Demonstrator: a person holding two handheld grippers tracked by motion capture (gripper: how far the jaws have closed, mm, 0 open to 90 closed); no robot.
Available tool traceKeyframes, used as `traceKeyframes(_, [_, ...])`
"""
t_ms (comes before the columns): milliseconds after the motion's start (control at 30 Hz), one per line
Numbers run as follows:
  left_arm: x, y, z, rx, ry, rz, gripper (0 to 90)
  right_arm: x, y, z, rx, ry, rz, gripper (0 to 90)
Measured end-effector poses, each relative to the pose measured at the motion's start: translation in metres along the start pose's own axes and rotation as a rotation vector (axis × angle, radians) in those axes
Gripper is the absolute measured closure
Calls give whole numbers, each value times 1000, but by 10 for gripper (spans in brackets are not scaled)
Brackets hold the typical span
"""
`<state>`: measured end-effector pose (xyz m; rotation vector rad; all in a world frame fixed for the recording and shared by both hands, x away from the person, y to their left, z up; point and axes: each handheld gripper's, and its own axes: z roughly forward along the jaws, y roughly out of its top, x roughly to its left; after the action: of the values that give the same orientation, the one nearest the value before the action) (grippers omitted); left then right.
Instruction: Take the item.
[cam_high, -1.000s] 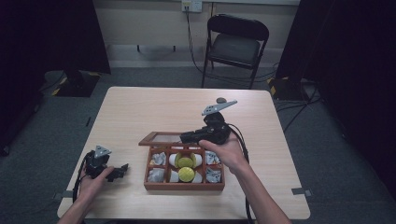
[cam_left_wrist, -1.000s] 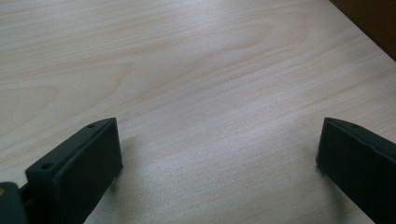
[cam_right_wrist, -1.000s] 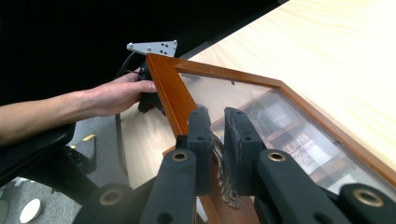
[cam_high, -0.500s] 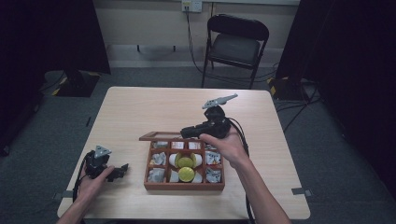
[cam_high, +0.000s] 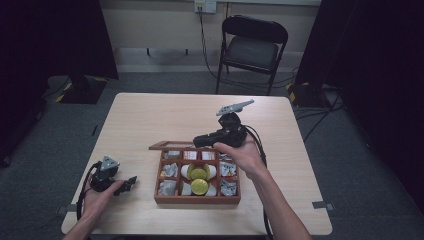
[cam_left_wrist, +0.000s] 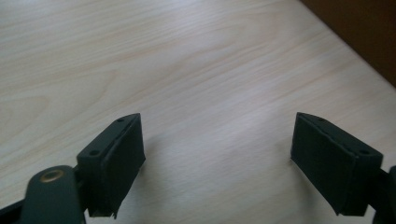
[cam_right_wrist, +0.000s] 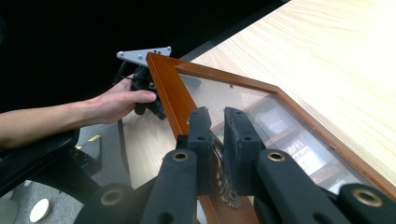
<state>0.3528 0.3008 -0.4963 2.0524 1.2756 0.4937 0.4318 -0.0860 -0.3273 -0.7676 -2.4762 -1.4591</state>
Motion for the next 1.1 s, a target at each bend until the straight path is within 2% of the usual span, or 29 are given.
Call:
traceKeyframes(67, [-6, 5, -5, -8, -47, 14, 181, 0, 0, 0, 1, -3, -3, 818])
traceKeyframes(133, [-10, 8, -7, -21, -57, 26, 189, 0, 0, 0, -1, -3, -2, 817])
traceKeyframes(167, [-18, 11, -11, -45, -87, 49, 205, 0, 0, 0, -3, -5, -3, 817])
traceKeyframes(300, [-31, 16, -16, -70, -176, 49, 240, 1, -2, 0, -3, -5, -5, 817])
traceKeyframes(333, [-34, 18, -17, -72, -184, 56, 247, 2, -2, 0, -3, -7, -6, 817])
traceKeyframes(433, [-42, 24, -21, -78, -185, 114, 254, 1, -2, -1, -2, -6, -4, 818])
traceKeyframes(567, [-51, 28, -24, -99, -258, 111, 254, 1, -1, -1, -3, -8, -7, 818])
traceKeyframes(633, [-57, 30, -26, -107, -275, 140, 254, 1, -1, -1, -3, -9, -5, 818])
traceKeyframes(833, [-75, 37, -29, -142, -343, 177, 262, 1, 0, 0, -1, -8, -5, 818])
traceKeyframes(1100, [-98, 43, -24, -123, -421, 227, 298, 1, 0, 0, -1, -6, -6, 820])
